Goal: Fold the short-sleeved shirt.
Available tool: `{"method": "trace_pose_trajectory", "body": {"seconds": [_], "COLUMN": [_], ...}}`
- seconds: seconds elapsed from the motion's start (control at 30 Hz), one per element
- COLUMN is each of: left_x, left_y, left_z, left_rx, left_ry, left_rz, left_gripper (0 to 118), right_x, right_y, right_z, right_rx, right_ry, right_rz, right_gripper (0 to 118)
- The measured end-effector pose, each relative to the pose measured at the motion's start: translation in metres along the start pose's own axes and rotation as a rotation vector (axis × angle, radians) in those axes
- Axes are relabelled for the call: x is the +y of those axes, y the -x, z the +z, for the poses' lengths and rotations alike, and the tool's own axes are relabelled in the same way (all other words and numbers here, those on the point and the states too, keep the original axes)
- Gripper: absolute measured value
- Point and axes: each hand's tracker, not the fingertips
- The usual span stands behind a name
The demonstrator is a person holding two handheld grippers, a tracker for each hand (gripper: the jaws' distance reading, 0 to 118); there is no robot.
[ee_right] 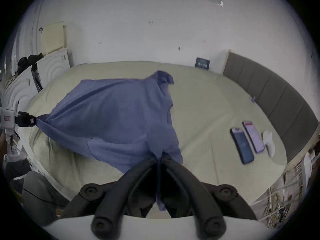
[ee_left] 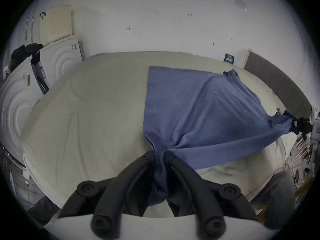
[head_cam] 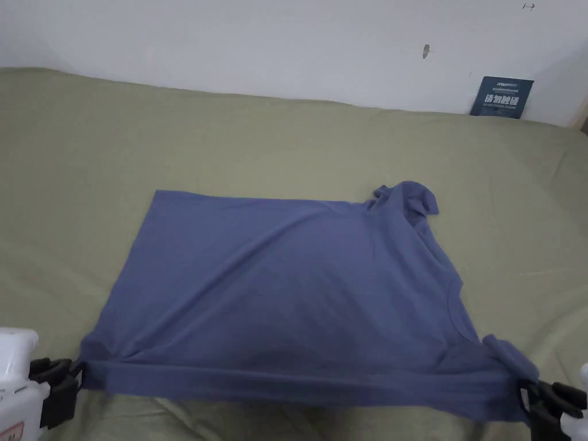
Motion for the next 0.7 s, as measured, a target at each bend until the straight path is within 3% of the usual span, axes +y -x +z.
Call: {"method": "trace_pose_trajectory", "body": {"seconds": [0.17,0.4,0.6,0.7], "left_x": [0.039,0.097,0.123,0.127], "left_y": [0.010,0.012,0.015,0.023], "left_z": [-0.011,-0.077,-0.133,-0.158], "left_rx": [-0.027,-0.024,-0.012,0.009], "left_ry": [-0.011,0.073,0.131,0.160], "left_rz": [0.033,-0.022,0.009,0.001], "left_gripper": [14,14,14,14], "right_x": [0.038,0.084,0.104,0.102], "right_y": [-0.010,-0.025,-0.027,-0.034], "right_z": [-0.026,-0.105,-0.170,-0.197], "right_rx": [0.009,0.061,0.083,0.078], "right_ry": [-0.012,0.037,0.072,0.106], "right_rz": [0.022,0.036,0.116,0.096], "right_gripper": [3,3,3,3]}}
